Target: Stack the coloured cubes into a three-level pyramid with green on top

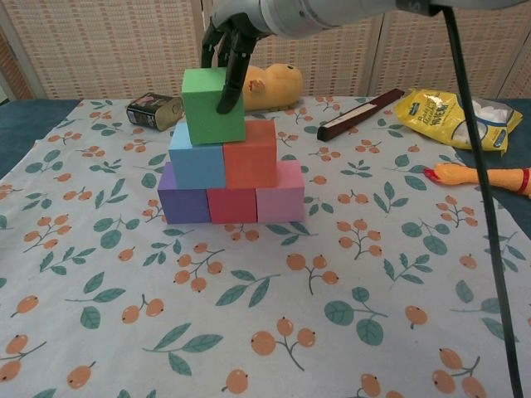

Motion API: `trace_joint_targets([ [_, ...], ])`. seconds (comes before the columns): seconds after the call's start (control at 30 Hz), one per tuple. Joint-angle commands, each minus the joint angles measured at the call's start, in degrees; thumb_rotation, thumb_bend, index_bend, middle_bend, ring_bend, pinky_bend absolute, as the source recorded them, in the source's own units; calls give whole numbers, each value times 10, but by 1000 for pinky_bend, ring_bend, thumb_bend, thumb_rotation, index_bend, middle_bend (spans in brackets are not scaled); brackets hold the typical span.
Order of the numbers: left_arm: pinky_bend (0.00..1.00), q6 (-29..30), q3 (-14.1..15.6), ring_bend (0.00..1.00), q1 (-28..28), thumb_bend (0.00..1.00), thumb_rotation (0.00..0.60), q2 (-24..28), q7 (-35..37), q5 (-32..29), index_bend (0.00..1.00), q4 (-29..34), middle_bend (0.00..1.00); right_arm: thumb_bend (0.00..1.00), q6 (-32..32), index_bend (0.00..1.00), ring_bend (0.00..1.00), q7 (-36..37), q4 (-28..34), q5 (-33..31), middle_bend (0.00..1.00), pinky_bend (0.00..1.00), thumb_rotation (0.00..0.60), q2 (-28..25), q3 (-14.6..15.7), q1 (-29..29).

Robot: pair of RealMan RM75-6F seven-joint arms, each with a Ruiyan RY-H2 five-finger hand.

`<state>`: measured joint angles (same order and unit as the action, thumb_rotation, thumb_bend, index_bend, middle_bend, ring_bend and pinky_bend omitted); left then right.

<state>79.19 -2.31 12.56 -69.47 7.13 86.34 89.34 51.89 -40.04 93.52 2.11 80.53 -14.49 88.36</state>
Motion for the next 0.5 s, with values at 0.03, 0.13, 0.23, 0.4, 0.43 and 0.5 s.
trace_joint_targets([
  [0.03, 47, 0, 0, 0, 0, 299, 600, -1, 0, 0, 71, -1, 0, 166, 0, 294, 120, -3, -2, -3, 360, 0, 600, 3, -1, 1],
  [0.13, 47, -1, 0, 0, 0, 299, 600, -1, 1, 0, 72, -2, 0, 165, 2, 291, 120, -6, -5, -5, 360, 0, 600, 5, -2, 1],
  [0.23, 47, -2, 0, 0, 0, 302, 600, -1, 4, 0, 71, -3, 0, 165, 2, 290, 120, -9, -7, -6, 360, 0, 600, 7, -4, 1],
  [0.4, 47, -2, 1, 0, 0, 303, 600, -2, 6, 0, 70, -5, 0, 165, 0, 289, 120, -12, -12, -8, 360, 0, 600, 12, -6, 0],
  [0.43, 47, -3, 1, 0, 0, 303, 600, -2, 6, 0, 71, -5, 0, 165, -1, 289, 120, -12, -13, -8, 360, 0, 600, 13, -6, 0],
  [0.5, 46, -3, 1, 0, 0, 301, 600, -2, 7, 0, 70, -5, 0, 165, -2, 288, 120, -13, -14, -9, 360, 0, 600, 15, -7, 0],
])
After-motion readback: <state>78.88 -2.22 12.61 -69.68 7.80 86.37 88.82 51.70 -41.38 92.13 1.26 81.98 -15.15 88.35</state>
